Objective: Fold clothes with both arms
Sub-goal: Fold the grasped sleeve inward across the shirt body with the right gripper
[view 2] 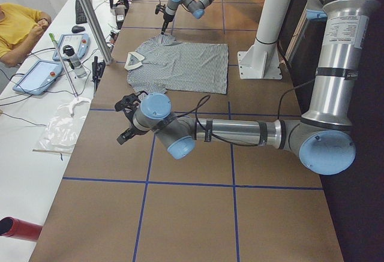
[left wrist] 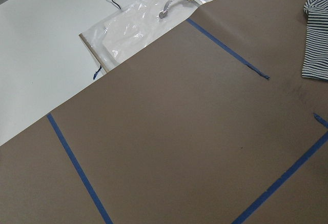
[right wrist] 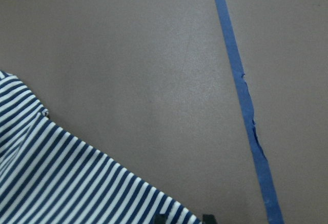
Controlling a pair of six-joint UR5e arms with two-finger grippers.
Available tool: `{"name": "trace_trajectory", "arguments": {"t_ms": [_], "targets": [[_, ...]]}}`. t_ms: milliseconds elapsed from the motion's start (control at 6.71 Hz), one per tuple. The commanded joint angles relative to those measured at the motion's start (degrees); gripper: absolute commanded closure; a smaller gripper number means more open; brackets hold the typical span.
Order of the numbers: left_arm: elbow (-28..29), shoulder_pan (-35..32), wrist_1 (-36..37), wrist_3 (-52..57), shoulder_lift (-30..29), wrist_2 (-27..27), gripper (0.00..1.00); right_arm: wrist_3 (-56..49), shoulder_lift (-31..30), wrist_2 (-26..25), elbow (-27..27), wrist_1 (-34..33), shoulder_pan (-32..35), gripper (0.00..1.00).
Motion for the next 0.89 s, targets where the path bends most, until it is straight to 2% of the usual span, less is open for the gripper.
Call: {"name": "trace_trajectory", "arguments": {"t_ms": [0, 298, 447, 596, 745], "targets": [[-0.05, 0.00, -0.08, 0.00, 0.01, -0.05, 0.00, 0.31, 1.52, 0.00, 0.18, -0.17, 0.01, 1.00], [-0.05, 0.00, -0.17, 0.00, 0.01, -0.05, 0.00, 1.10, 1.79, 0.09, 1.32, -0.96, 0.01, 1.00], [-0.05, 0.00, -0.17, 0.00, 0.10, -0.05, 0.00, 3.80, 3.80, -0.26, 1.76, -4.10, 0.01, 1.00], [-0.05, 0.00, -0.17, 0.00, 0.10, -0.05, 0.00, 9.92, 8.43, -3.13, 2.46, -11.79, -1.12, 1.00], [-0.05, 0.00, -0.17, 0.00, 0.10, -0.05, 0.00, 17.55, 13.35, -8.12, 2.12, -18.48, -4.96, 1.00]]}}
